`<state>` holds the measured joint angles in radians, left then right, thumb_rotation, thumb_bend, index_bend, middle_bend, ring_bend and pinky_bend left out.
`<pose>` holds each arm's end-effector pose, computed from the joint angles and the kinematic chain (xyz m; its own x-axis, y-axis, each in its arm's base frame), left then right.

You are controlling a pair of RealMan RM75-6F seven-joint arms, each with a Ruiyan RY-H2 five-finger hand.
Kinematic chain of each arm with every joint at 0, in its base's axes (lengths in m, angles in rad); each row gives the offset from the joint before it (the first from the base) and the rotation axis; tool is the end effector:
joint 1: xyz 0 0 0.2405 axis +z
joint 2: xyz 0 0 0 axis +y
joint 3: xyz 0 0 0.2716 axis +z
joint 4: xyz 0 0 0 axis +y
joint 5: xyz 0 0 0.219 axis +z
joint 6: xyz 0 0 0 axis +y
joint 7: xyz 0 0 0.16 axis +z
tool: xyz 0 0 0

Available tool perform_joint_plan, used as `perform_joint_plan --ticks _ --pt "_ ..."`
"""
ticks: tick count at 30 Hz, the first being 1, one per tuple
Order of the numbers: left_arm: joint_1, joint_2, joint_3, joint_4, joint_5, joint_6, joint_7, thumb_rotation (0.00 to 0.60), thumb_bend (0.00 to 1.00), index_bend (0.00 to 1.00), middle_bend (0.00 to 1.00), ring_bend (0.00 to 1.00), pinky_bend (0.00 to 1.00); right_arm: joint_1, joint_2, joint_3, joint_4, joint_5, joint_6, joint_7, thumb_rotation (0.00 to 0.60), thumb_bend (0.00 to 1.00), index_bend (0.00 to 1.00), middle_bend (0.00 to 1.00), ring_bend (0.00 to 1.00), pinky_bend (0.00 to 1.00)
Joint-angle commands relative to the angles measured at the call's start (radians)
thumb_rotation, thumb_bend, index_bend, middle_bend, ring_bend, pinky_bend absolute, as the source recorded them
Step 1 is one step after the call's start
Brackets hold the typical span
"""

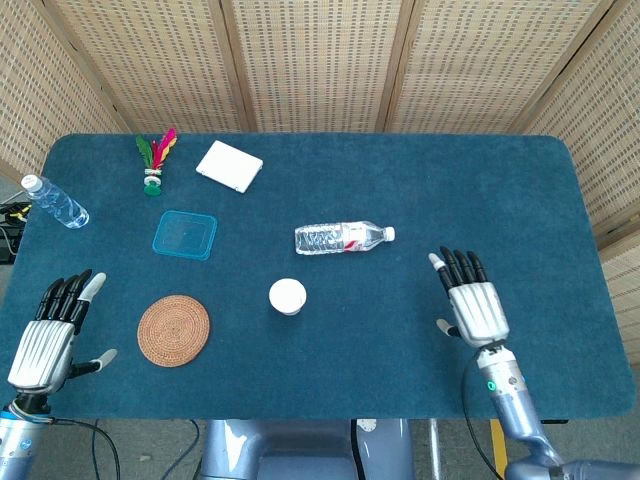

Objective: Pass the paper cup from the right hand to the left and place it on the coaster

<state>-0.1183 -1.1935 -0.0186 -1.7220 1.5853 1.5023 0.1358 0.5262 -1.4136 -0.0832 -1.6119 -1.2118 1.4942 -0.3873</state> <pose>-0.2792 0.1981 0.1187 0.3580 0.0051 0.9337 0.9255 -0.1341 -0.3541 -0.2398 -0.2890 0.0484 0.5108 -0.0226 0.8594 -0.8475 -0.1812 0.4990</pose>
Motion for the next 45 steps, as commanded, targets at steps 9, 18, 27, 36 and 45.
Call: perform_joint_plan --ticks 9,18,27,36,45 --pt "-0.009 -0.017 0.012 -0.005 0.026 -0.012 0.019 0.600 0.05 0.00 0.00 0.00 0.00 -0.186 0.017 -0.038 0.113 -0.161 0.143 0.160 0.600 0.08 0.00 0.00 0.00 0.00" --pt "-0.097 0.048 -0.027 -0.097 0.031 -0.116 0.060 0.600 0.05 0.00 0.00 0.00 0.00 -0.218 0.032 -0.005 0.134 -0.208 0.119 0.224 0.600 0.08 0.00 0.00 0.00 0.00" --pt "-0.269 0.094 -0.137 -0.205 -0.107 -0.331 0.210 0.600 0.11 0.00 0.00 0.00 0.00 -0.242 0.043 0.028 0.127 -0.235 0.096 0.248 0.600 0.08 0.00 0.00 0.00 0.00" --pt "-0.459 0.038 -0.180 -0.202 -0.362 -0.573 0.366 0.600 0.18 0.00 0.00 0.00 0.00 -0.265 0.054 0.065 0.131 -0.243 0.069 0.287 0.600 0.08 0.00 0.00 0.00 0.00" --pt "-0.636 -0.036 -0.179 -0.167 -0.638 -0.653 0.565 0.600 0.18 0.00 0.00 0.00 0.00 -0.284 0.064 0.095 0.141 -0.253 0.055 0.331 0.600 0.08 0.00 0.00 0.00 0.00"
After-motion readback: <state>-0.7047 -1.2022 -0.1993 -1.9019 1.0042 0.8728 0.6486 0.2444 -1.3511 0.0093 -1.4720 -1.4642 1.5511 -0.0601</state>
